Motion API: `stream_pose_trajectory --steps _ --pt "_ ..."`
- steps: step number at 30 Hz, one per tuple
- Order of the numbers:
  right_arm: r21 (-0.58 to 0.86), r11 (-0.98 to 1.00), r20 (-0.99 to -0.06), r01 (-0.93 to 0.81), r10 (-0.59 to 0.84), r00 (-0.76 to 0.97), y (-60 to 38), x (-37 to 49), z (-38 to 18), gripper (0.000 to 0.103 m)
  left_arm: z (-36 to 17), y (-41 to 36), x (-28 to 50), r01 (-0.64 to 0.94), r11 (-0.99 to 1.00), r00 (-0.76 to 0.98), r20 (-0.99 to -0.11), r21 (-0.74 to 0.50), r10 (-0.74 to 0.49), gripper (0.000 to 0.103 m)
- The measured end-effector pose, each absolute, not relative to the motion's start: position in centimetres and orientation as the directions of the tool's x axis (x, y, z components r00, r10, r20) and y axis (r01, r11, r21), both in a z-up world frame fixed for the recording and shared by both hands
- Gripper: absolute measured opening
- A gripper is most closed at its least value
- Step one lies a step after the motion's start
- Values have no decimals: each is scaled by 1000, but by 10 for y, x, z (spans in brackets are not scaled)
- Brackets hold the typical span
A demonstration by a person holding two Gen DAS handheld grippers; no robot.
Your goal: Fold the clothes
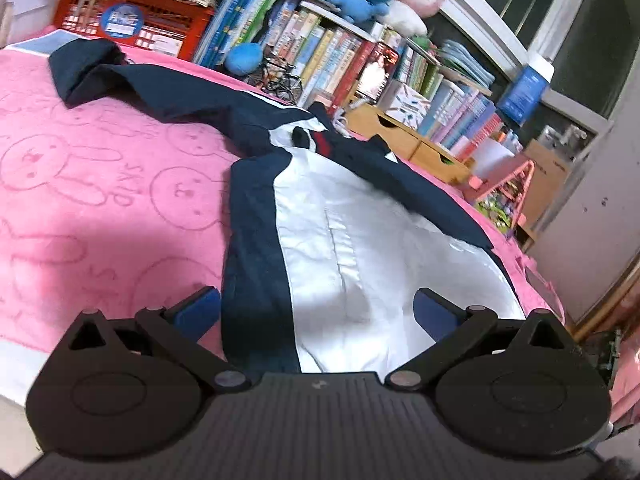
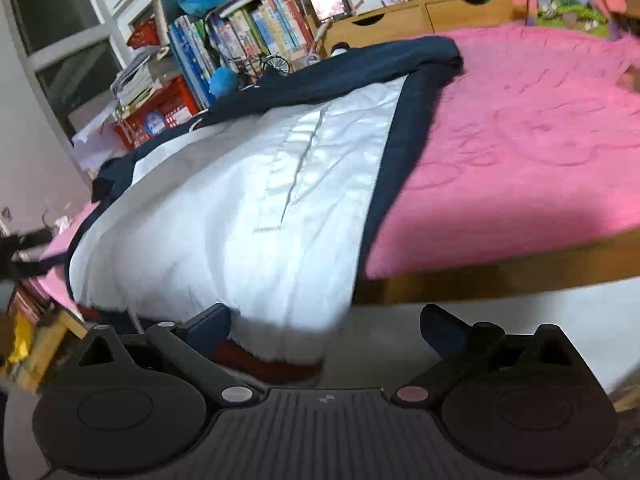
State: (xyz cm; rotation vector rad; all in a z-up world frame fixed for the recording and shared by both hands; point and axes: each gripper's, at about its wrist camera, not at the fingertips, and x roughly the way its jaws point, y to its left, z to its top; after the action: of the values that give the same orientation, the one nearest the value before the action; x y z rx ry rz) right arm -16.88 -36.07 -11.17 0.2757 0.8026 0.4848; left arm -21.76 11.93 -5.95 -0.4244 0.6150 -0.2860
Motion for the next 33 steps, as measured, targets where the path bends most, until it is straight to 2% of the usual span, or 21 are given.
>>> stream_pose_trajectory --steps 2,3,6,9,10,11,12,13,14,16,20,24,25,26,27,28,29,30,31,33 --pt "459 832 -636 -310 552 539 -357 -163 -110 43 -57 118 -220 129 883 775 -510 -451 -374 103" --pt "456 832 -645 -315 553 528 -357 -165 -106 39 -56 118 -220 129 887 770 -518 -444 -371 103" --pt "342 888 -685 -308 460 565 -366 -185 -88 39 -49 130 -221 119 895 784 -512 -430 -350 103" --pt "303 914 -714 -269 405 571 -381 -190 -71 48 -34 156 -200 49 913 831 -491 -404 -262 103" --pt "280 924 -715 -261 383 585 -383 -190 -62 55 -29 165 -192 19 919 843 -487 -394 -226 103" --pt "249 933 -706 -261 359 611 -383 -189 -52 70 -24 173 -183 -13 924 855 -484 -382 -188 103" --pt "220 939 -685 -264 342 643 -381 -188 -40 79 -20 182 -171 -58 934 863 -488 -353 -131 103" --pt "192 945 -663 -266 325 674 -380 -187 -29 93 -16 191 -158 -103 941 868 -491 -324 -74 103" --pt "162 948 -639 -273 311 703 -377 -185 -19 98 -14 197 -144 -138 949 868 -495 -285 -23 103" --pt "37 949 -589 -314 274 760 -357 -172 -3 103 -9 210 -111 -186 964 866 -495 -192 69 103" --pt "-218 878 -527 -426 262 809 -276 -108 0 103 -11 224 -38 -231 972 841 -509 -36 181 103" --pt "-164 791 -542 -590 427 724 -166 -15 -16 103 -32 243 28 -371 928 755 -570 36 324 103" --pt "-135 784 -562 -606 443 699 -144 7 -22 103 -38 248 36 -388 920 735 -582 58 347 95" --pt "-102 784 -590 -613 448 671 -121 32 -29 103 -44 252 40 -407 909 712 -593 89 377 73" --pt "-75 788 -621 -611 443 647 -103 54 -36 101 -50 256 45 -424 898 688 -602 120 406 55" --pt "-49 797 -653 -602 431 623 -95 69 -43 77 -56 261 50 -439 886 665 -609 149 432 29" --pt "-18 804 -681 -595 426 596 -92 82 -50 60 -58 266 51 -436 887 667 -606 154 433 28" --pt "-8 813 -692 -583 416 590 -93 91 -52 48 -61 271 53 -432 887 668 -604 160 435 25" --pt "-40 827 -680 -561 389 622 -101 92 -46 19 -59 275 57 -429 887 668 -603 169 437 21" --pt "-137 866 -623 -482 303 721 -130 89 -28 16 -57 282 63 -427 883 661 -599 195 452 17"
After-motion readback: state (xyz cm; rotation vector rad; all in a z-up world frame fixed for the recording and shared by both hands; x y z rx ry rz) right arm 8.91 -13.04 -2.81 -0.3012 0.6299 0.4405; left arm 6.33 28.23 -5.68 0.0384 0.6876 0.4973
